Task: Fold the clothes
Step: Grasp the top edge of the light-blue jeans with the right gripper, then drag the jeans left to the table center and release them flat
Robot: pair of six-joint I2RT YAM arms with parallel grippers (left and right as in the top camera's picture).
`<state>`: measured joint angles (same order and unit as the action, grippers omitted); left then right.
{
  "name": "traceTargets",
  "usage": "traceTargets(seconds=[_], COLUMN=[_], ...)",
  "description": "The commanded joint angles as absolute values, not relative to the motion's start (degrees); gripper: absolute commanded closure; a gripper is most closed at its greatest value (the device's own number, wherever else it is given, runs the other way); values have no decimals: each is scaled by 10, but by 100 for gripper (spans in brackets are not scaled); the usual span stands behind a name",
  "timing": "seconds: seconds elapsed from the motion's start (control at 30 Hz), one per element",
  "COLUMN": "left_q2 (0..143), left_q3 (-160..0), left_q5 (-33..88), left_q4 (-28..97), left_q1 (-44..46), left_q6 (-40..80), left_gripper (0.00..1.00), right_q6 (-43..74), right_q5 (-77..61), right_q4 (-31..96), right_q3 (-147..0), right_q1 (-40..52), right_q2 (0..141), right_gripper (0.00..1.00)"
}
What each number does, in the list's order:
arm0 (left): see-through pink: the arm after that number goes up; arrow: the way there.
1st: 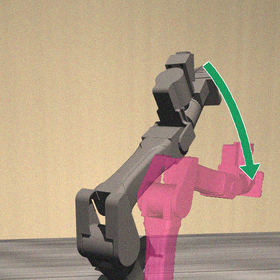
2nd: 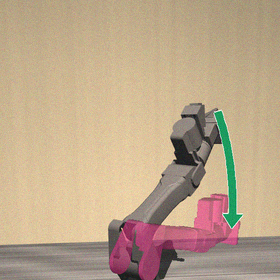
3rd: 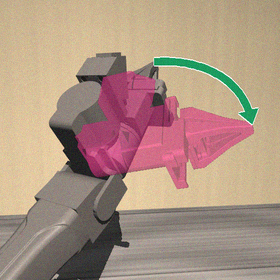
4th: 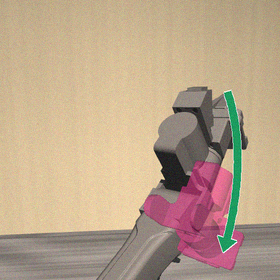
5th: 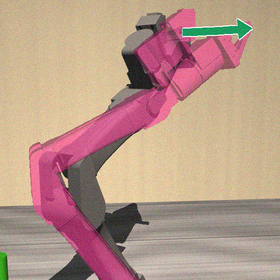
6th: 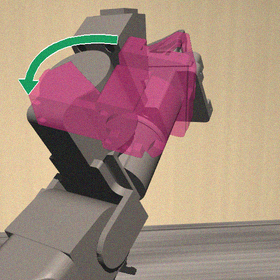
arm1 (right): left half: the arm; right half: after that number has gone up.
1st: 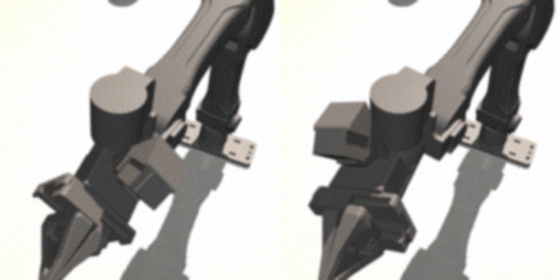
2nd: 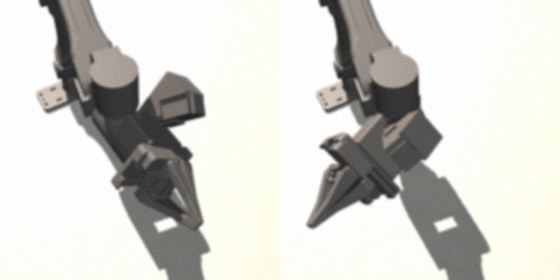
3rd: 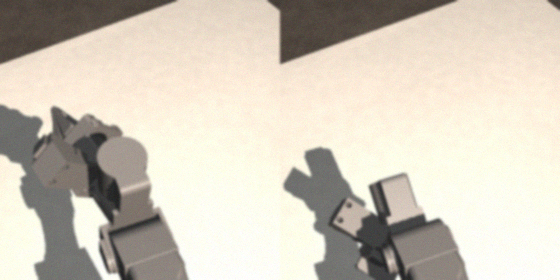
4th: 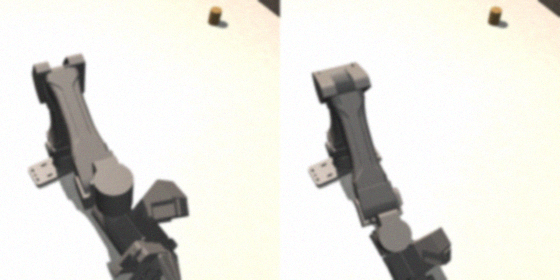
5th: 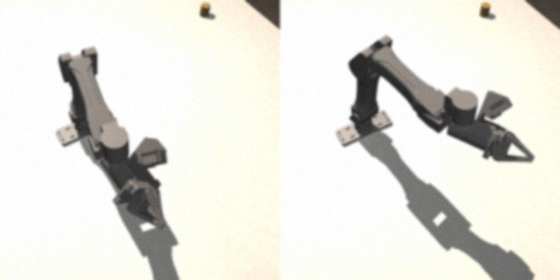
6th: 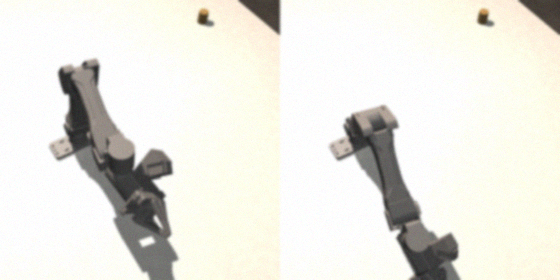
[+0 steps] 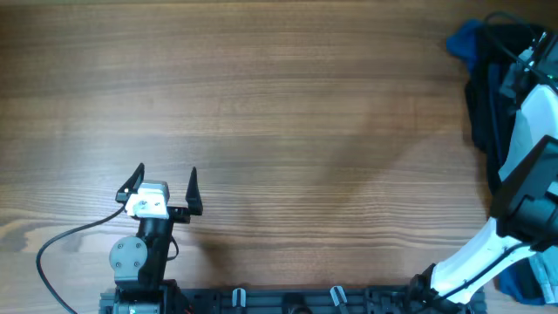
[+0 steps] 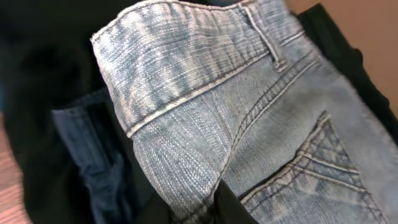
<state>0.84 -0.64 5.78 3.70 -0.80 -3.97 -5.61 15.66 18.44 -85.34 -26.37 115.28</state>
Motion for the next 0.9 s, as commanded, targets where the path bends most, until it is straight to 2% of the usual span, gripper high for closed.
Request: traceTargets(seconds=[0.0, 0.1, 0.23, 0.63, 0.87], left_q2=[5, 5, 5, 5, 5], left_q3=[-3, -3, -3, -3, -3], left_q5=[53, 53, 53, 53, 53], left_q4=[39, 39, 39, 39, 39], left_q1=[-5, -5, -5, -5, -5], left_q6=[-36, -36, -36, -36, -36], left_gripper=[0, 0, 0, 0, 0], right_q6=[-29, -23, 15, 76, 144], right_q5=[83, 17, -140, -147, -146], right_q4=[182, 198, 202, 210, 281], right_q3=[-874, -874, -874, -874, -873], right_q1=[-257, -257, -235, 182, 299], right_q2=[1119, 1119, 1118, 1115, 1115], right_gripper=[86, 95, 96, 96, 96])
